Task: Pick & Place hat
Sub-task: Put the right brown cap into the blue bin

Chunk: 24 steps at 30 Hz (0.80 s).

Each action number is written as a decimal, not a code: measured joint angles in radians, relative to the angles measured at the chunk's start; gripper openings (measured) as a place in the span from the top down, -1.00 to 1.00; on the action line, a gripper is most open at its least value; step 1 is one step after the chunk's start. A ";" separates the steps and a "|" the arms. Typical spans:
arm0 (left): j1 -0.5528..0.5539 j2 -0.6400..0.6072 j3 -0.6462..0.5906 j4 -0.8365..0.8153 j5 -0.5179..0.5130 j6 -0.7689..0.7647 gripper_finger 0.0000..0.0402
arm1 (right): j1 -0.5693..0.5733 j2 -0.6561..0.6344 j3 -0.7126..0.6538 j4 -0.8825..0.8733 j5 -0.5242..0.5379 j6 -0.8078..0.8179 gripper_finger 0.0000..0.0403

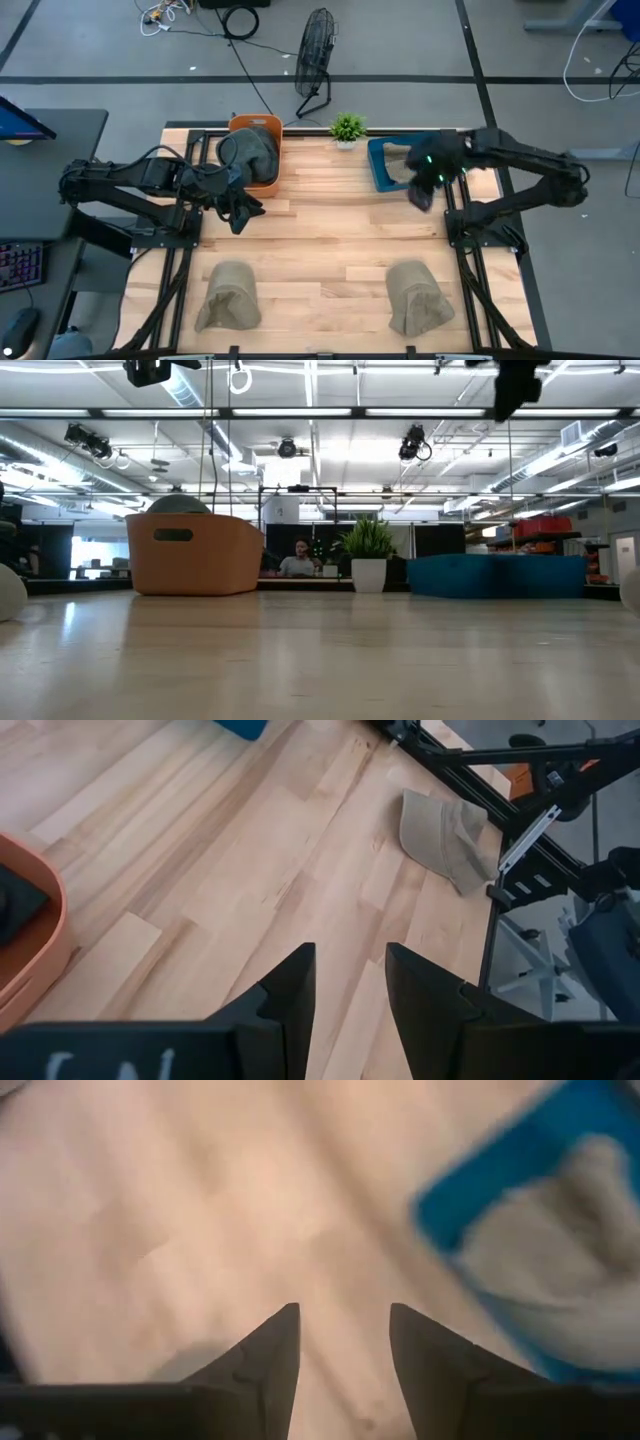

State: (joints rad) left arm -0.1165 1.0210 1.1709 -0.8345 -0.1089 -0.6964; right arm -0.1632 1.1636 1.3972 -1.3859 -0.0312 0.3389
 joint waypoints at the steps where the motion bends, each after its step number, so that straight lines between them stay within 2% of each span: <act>1: 0.000 0.000 0.000 0.000 -0.001 0.000 0.37 | 0.053 -0.008 0.000 0.002 -0.018 -0.008 0.22; 4: 0.000 0.000 0.000 0.000 -0.002 0.000 0.37 | 0.214 -0.016 0.000 0.006 -0.066 -0.076 0.22; 8: 0.000 0.000 0.000 0.000 -0.002 -0.010 0.37 | 0.400 0.008 0.000 0.052 -0.126 -0.086 0.22; 13: 0.000 0.000 0.000 0.000 -0.012 -0.026 0.37 | 0.580 0.080 -0.027 0.128 -0.084 -0.093 0.22; 18: 0.000 0.000 0.000 0.000 -0.027 -0.026 0.37 | 0.684 0.160 -0.096 0.175 -0.082 -0.029 0.22; 24: 0.000 0.000 0.000 0.000 -0.028 -0.026 0.37 | 0.767 0.245 -0.195 0.174 -0.164 0.129 0.22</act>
State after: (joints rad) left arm -0.1165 1.0214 1.1709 -0.8345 -0.1374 -0.7219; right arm 0.6039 1.4084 1.2024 -1.2123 -0.1951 0.4676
